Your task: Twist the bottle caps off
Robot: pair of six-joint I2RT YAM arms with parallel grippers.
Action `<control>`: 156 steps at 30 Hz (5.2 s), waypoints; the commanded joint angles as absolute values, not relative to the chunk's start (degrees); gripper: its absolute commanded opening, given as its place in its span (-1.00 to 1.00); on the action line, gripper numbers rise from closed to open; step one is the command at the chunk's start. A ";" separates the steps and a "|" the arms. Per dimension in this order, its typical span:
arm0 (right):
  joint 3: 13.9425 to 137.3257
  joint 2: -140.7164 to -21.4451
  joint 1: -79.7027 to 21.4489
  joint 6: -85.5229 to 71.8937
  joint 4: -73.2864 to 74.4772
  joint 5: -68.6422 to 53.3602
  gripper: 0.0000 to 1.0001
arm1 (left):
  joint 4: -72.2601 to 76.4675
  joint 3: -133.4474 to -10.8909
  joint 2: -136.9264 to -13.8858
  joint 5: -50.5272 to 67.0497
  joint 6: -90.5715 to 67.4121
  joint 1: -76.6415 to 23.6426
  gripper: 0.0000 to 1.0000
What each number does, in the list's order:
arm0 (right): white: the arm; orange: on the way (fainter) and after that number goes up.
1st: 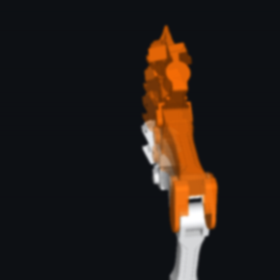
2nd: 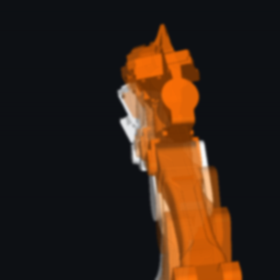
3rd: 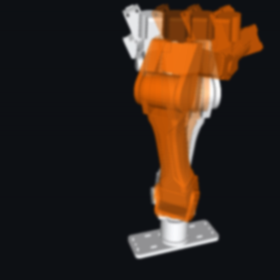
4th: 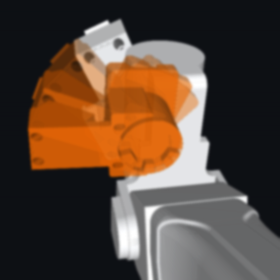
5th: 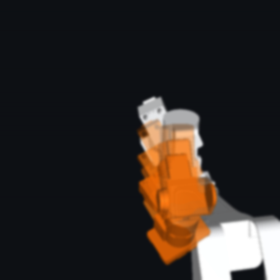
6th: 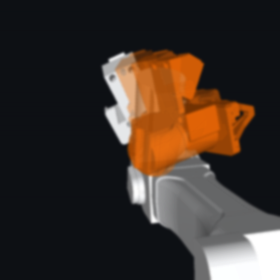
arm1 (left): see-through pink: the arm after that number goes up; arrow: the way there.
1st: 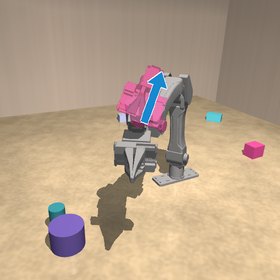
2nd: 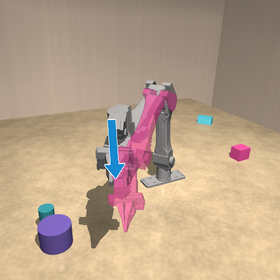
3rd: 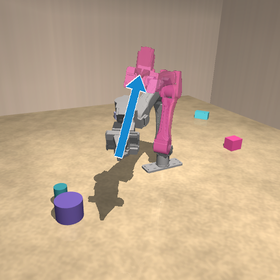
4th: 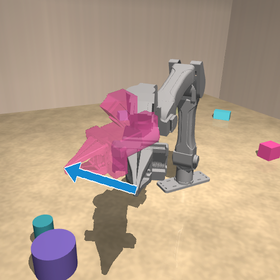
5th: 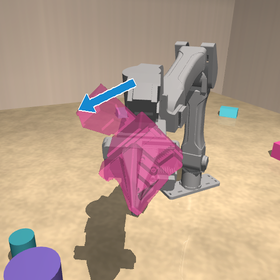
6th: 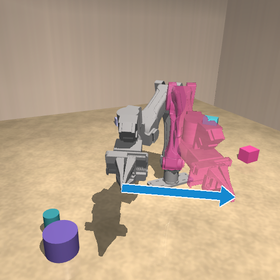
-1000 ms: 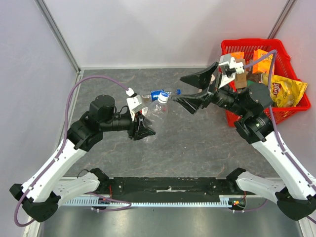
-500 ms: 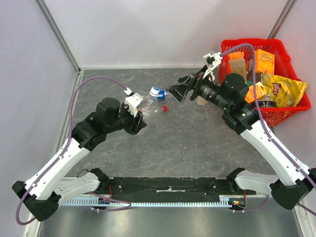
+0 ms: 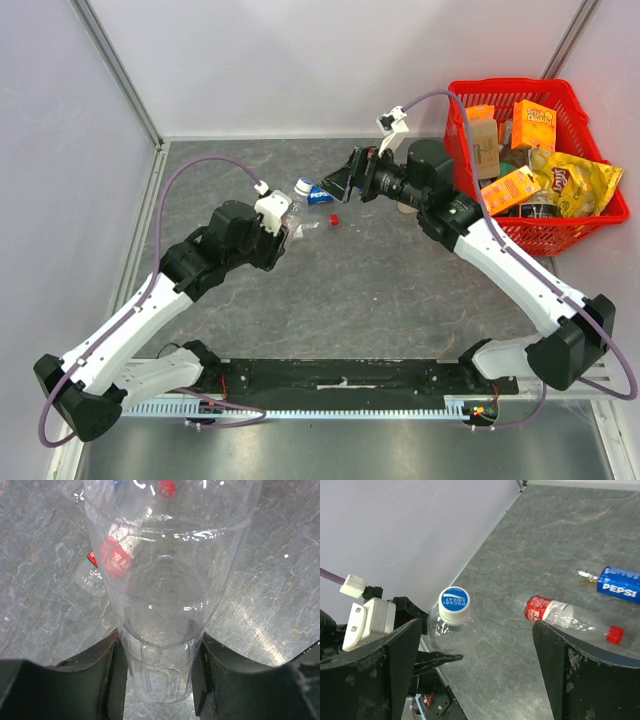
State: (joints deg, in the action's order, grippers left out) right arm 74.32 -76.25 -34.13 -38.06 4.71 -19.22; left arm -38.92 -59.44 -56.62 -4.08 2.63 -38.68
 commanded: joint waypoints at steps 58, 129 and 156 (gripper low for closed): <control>75.76 -80.78 -38.32 -37.54 -6.15 -31.11 -1.00 | -40.43 -62.22 -57.04 10.52 3.87 -38.85 -0.88; 70.84 -65.48 -38.23 -45.62 -36.74 -60.47 0.50 | -38.67 -69.70 -56.25 59.42 3.16 -38.85 -0.93; 82.26 -68.81 -38.15 -34.98 6.84 -14.07 0.96 | -40.60 -64.34 -54.14 11.09 2.55 -38.85 -0.95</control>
State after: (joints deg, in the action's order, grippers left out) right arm 78.70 -66.96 -38.13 -34.48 -0.47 -24.53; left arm -41.12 -64.95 -55.33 23.46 4.23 -38.74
